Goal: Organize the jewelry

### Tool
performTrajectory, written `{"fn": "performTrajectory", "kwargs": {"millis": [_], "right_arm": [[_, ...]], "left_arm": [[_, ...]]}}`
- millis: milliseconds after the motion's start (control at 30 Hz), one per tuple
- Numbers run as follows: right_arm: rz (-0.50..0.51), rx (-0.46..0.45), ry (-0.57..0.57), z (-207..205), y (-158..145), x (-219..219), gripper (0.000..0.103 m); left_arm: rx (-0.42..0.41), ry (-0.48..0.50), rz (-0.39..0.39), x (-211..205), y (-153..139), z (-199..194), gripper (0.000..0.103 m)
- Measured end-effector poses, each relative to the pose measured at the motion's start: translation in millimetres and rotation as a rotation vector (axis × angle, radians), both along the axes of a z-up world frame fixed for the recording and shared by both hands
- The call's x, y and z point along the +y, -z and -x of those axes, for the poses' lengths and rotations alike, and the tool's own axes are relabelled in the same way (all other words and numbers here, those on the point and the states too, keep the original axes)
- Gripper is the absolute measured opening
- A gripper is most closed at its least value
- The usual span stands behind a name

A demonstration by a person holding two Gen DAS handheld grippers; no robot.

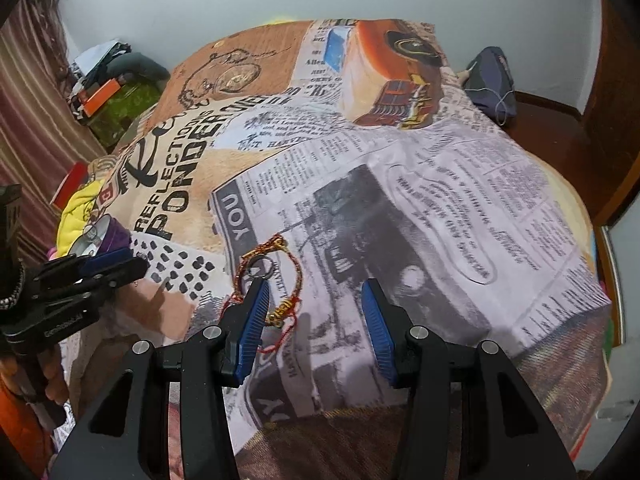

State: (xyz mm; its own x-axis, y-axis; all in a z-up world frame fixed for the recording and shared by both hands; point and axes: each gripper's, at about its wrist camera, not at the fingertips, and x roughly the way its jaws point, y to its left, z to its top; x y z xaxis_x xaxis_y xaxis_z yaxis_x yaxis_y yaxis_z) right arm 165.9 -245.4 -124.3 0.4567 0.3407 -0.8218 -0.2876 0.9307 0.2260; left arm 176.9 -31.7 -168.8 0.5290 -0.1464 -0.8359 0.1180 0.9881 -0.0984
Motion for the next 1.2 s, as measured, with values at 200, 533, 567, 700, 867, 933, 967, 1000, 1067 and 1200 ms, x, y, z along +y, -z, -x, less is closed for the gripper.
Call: {"fn": "performTrajectory", "kwargs": {"millis": [200,533,567,700,867,933,967,1000,1067,1200], "right_arm": [[0.001,0.033,-0.068,-1.9,6.1,9.2,0.044],[0.018,0.026,-0.088,0.8,6.8,8.3,0.044],[0.017,0.026,-0.086,0.6,6.8,8.5,0.044],[0.007,0.026,-0.081,-0.1,7.3,9.4,0.044],[-0.008,0.012,-0.079,-0.1,4.6,10.6,0.044],[-0.007,0.001,-0.083,0.0,2.9,13.1,0.044],[-0.004,-0.007,-0.084,-0.5,2.1,15.1,0.044],[-0.004,-0.011,-0.087,-1.3,1.9,17.2,0.044],[-0.001,-0.015,-0.096,-2.8,2.7,22.1,0.043],[0.007,0.003,-0.117,-8.9,9.6,34.4,0.033]], "left_arm": [[-0.006,0.022,-0.051,-4.2,4.6,-5.9,0.032],[0.038,0.127,-0.14,-14.3,13.4,-12.3,0.017],[0.036,0.13,-0.148,-15.8,14.0,-12.4,0.017],[0.029,0.127,-0.148,-14.3,14.7,-14.4,0.01],[0.019,0.111,-0.083,-5.8,8.6,-8.2,0.009],[0.002,0.1,-0.06,-2.8,3.1,-2.1,0.009],[-0.003,0.098,-0.053,-2.4,1.6,0.3,0.009],[-0.011,0.093,-0.043,-1.4,-1.1,2.9,0.009],[-0.029,0.085,-0.028,0.3,-6.8,7.1,0.009],[-0.064,0.076,0.005,3.8,-18.7,13.8,0.009]]}}
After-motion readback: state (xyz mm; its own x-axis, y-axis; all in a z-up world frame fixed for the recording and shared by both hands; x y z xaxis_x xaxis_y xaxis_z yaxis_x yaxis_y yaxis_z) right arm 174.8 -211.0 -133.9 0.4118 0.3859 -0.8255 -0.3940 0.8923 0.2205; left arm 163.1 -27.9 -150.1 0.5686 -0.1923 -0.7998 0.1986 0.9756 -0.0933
